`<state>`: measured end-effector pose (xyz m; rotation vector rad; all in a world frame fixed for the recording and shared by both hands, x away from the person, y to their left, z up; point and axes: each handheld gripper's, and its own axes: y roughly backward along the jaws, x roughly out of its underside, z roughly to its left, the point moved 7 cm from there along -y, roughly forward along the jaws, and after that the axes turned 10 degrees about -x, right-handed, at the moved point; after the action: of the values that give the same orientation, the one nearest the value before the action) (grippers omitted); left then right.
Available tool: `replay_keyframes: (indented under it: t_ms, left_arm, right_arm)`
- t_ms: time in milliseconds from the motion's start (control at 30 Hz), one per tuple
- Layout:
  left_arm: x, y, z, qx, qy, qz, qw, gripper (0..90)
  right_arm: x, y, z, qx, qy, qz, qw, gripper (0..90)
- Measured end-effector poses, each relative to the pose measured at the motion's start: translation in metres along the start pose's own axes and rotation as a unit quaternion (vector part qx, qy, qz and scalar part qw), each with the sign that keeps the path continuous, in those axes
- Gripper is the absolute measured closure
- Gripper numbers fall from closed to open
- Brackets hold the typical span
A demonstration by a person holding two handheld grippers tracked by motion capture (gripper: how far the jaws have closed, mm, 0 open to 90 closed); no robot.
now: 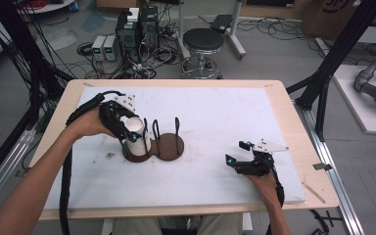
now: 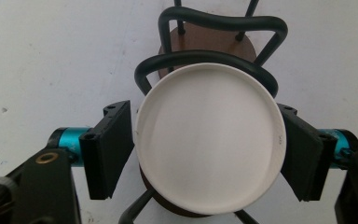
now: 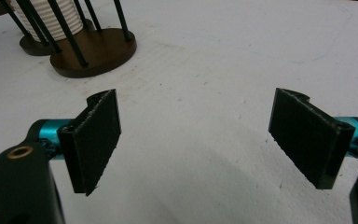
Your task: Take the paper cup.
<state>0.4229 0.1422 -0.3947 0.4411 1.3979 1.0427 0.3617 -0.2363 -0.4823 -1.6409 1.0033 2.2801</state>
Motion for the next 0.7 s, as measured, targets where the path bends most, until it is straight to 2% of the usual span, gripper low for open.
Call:
replay_keyframes:
  t_ms: [133, 700]
  left_arm:
    - [-0.0001, 0.0001, -0.0012, 0.006, -0.001, 0.000, 1.0000, 30.4]
    - [-0.0014, 0.0015, -0.0008, 0.007, 0.007, 0.005, 0.9999, 30.9]
  right_arm:
    - [0.0001, 0.0000, 0.0004, 0.000, -0.002, 0.001, 1.0000, 17.1]
    - [0.0000, -0.0003, 0.0000, 0.000, 0.000, 0.001, 1.0000, 17.1]
